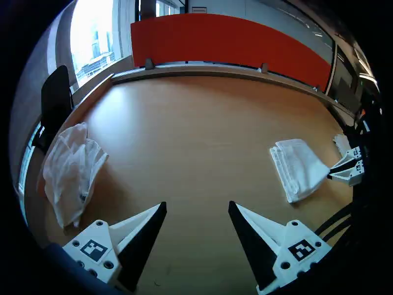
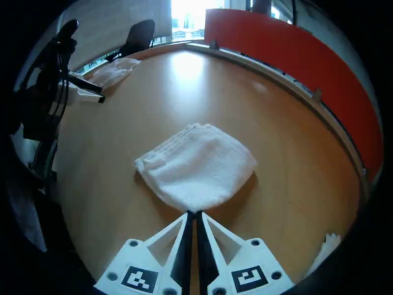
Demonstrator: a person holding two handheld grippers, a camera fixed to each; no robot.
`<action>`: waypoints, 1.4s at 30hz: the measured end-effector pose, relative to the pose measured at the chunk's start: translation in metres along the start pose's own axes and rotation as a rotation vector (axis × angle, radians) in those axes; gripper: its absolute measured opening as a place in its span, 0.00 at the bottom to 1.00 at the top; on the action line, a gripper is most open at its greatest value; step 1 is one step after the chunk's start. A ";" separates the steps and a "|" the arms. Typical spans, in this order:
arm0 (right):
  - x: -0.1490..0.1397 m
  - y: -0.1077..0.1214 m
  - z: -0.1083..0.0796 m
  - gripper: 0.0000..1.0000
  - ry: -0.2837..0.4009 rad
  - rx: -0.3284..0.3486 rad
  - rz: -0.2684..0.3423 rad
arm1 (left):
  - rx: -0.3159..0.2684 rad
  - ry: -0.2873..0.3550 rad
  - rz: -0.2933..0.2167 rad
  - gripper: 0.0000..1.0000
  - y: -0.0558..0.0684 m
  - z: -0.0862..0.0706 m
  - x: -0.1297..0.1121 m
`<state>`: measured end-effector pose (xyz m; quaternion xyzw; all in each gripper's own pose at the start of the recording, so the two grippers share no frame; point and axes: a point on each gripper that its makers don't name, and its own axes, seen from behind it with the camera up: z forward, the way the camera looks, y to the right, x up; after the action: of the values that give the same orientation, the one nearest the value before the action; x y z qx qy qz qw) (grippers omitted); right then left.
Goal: Fold towel
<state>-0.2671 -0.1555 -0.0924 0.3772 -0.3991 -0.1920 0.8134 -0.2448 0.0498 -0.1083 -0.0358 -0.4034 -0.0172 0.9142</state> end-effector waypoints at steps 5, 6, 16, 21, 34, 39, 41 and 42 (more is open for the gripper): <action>0.028 0.004 -0.005 0.05 0.046 -0.010 -0.015 | -0.001 0.007 -0.002 0.94 0.000 -0.002 0.002; 0.034 0.005 -0.006 0.05 0.056 -0.013 -0.019 | -0.002 0.010 -0.002 0.93 0.000 -0.002 0.003; 0.086 0.013 -0.018 0.05 0.136 -0.032 -0.055 | -0.006 0.030 -0.001 0.93 0.002 -0.005 0.010; 0.110 0.019 -0.029 0.05 0.179 -0.041 -0.063 | -0.008 0.040 0.001 0.93 0.002 -0.007 0.014; 0.146 0.046 -0.071 0.05 0.255 -0.100 -0.065 | -0.021 0.068 0.011 0.93 0.007 -0.011 0.026; 0.143 0.058 -0.085 0.05 0.258 -0.127 -0.048 | -0.028 0.078 0.011 0.93 0.011 -0.012 0.030; 0.140 0.064 -0.089 0.05 0.259 -0.138 -0.041 | -0.030 0.078 0.012 0.94 0.012 -0.012 0.030; 0.139 0.067 -0.091 0.05 0.259 -0.144 -0.037 | -0.031 0.078 0.013 0.94 0.012 -0.013 0.030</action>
<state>-0.1093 -0.1555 -0.0069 0.3467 -0.2692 -0.1848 0.8793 -0.2147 0.0610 -0.0952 -0.0518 -0.3668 -0.0187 0.9287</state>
